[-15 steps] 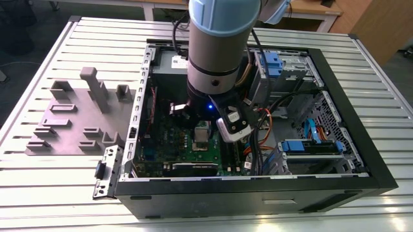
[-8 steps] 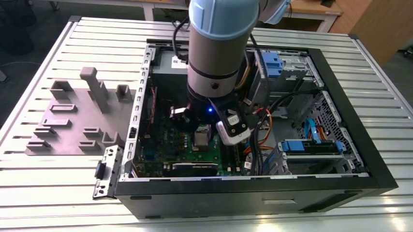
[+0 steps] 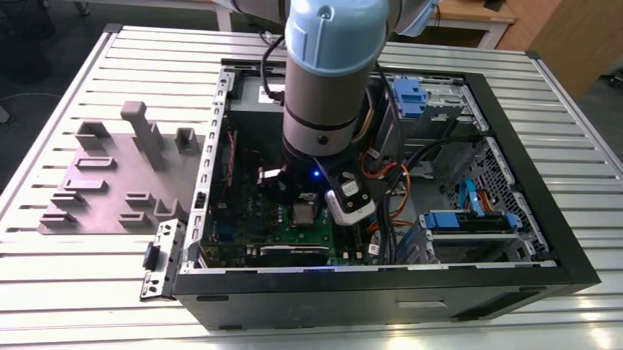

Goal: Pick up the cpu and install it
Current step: 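Place the cpu into insertion slot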

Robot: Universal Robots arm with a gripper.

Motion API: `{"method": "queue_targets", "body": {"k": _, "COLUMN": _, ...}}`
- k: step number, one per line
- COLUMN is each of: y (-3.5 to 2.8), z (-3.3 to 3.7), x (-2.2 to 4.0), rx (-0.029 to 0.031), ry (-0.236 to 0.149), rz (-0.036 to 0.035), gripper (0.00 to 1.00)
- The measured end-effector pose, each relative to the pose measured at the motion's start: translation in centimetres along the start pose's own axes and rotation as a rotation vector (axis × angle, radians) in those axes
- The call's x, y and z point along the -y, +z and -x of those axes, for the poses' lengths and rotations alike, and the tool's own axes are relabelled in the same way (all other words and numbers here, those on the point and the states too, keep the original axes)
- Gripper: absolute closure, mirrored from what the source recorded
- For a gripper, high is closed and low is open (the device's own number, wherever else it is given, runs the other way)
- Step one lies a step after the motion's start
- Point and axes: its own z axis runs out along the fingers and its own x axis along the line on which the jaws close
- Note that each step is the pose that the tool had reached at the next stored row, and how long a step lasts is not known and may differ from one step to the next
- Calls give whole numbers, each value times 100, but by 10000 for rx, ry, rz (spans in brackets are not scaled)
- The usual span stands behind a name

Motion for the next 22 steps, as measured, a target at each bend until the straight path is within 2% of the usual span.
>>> {"method": "queue_targets", "body": {"k": 4, "y": 60, "z": 2, "x": -3, "rx": -1, "ry": 0, "rz": 89, "gripper": 55}}
{"method": "queue_targets", "body": {"k": 8, "y": 109, "z": 4, "x": -15, "rx": 0, "ry": -1, "rz": 96, "gripper": 55}}
{"method": "queue_targets", "body": {"k": 22, "y": 165, "z": -3, "x": -52, "rx": -1, "ry": -14, "rz": 104, "gripper": 55}}
